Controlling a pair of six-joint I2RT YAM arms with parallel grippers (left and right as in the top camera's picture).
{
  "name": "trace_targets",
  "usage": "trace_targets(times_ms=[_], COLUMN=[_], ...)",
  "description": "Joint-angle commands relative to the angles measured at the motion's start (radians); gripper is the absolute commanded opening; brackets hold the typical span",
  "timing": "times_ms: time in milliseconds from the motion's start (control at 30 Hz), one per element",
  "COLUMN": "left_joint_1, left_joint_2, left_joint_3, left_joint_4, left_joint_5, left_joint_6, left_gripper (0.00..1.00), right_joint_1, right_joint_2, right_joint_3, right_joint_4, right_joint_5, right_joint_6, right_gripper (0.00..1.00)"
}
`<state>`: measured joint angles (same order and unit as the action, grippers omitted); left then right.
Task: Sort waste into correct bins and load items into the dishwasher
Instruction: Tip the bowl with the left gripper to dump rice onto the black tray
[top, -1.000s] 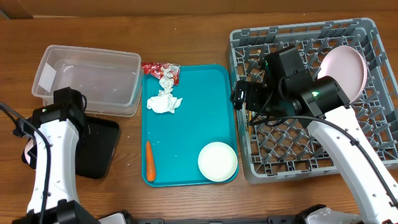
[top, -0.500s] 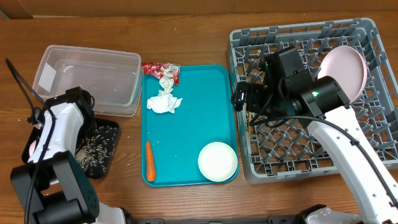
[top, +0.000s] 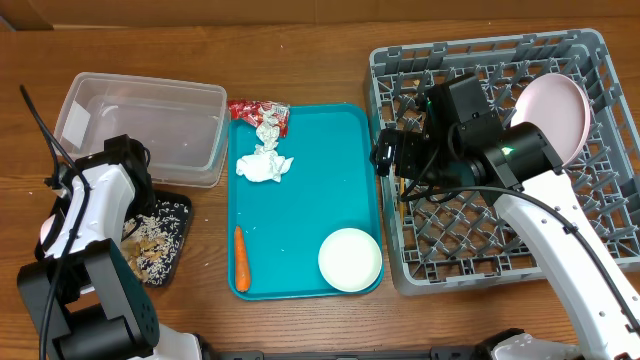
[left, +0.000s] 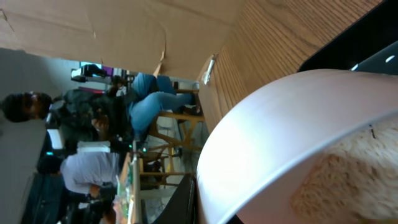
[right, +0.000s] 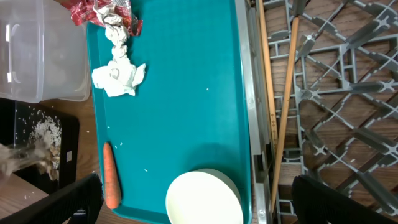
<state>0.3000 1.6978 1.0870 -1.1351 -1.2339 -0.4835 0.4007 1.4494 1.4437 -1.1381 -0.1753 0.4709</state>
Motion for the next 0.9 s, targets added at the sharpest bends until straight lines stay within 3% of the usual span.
trace_targets(times_ms=[0, 133, 233, 367, 700, 867], left_joint_1=[-0.032, -0.059, -0.069, -0.106, -0.156, -0.163], left_joint_2=[0.002, 0.006, 0.006, 0.002, 0.001, 0.002], left_joint_3=[0.035, 0.04, 0.045, 0.049, 0.049, 0.049], left_joint_4=[0.008, 0.056, 0.092, 0.165, 0.197, 0.261], left_joint_5=[-0.085, -0.069, -0.162, -0.182, -0.296, -0.329], left_joint_6=[0.127, 0.116, 0.248, 0.358, 0.425, 0.578], left_gripper=[0.04, 0.04, 0.04, 0.04, 0.04, 0.04], right_joint_1=[-0.003, -0.003, -0.003, -0.003, -0.003, -0.003], right_joint_2=[0.0, 0.0, 0.0, 0.0, 0.0, 0.0], right_joint_3=[0.015, 0.015, 0.015, 0.015, 0.015, 0.015], right_joint_4=[0.005, 0.01, -0.001, 0.003, 0.002, -0.002], right_joint_5=[0.01, 0.01, 0.01, 0.01, 0.01, 0.01], right_joint_6=[0.001, 0.001, 0.001, 0.001, 0.001, 0.001], right_gripper=[1.0, 1.0, 1.0, 1.0, 1.0, 1.0])
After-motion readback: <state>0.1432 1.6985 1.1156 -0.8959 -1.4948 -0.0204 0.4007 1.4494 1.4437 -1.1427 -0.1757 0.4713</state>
